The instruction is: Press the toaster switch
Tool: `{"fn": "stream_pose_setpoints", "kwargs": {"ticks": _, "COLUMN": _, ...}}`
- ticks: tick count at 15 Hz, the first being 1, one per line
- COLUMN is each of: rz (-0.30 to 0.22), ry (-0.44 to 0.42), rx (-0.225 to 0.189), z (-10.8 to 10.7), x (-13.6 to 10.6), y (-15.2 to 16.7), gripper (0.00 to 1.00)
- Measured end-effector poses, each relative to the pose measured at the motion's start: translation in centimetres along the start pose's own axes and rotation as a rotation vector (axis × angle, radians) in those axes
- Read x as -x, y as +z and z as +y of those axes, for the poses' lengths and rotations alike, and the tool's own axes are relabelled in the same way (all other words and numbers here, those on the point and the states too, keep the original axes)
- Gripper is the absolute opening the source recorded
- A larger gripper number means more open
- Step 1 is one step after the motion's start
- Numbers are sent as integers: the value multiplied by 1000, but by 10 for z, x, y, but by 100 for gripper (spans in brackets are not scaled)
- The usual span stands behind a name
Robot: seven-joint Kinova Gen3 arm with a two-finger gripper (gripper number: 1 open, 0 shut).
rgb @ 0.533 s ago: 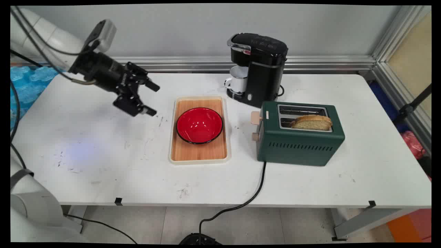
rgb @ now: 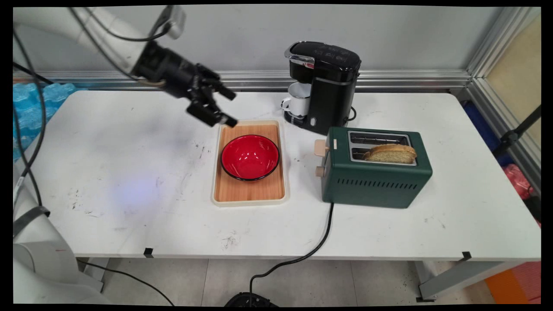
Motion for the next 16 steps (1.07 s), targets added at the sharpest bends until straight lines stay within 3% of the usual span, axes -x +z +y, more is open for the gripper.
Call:
{"fn": "stream_pose_setpoints", "kwargs": {"ticks": 1, "rz": 12, "ry": 1, "rx": 8, "z": -1, "x": -9, "y": 8, "gripper": 100}}
{"fn": "stream_pose_setpoints", "kwargs": {"ticks": 2, "rz": 24, "ry": 3, "rx": 16, "z": -2, "x": -18, "y": 17, "gripper": 0}}
{"fn": "stream_pose_setpoints", "kwargs": {"ticks": 11, "rz": 94, "ry": -1, "rx": 61, "z": 0, "x": -62, "y": 77, "gripper": 0}}
{"fn": "stream_pose_setpoints", "kwargs": {"ticks": 16, "rz": 113, "ry": -28, "rx": 67, "z": 13, "x": -62, "y": 103, "gripper": 0}}
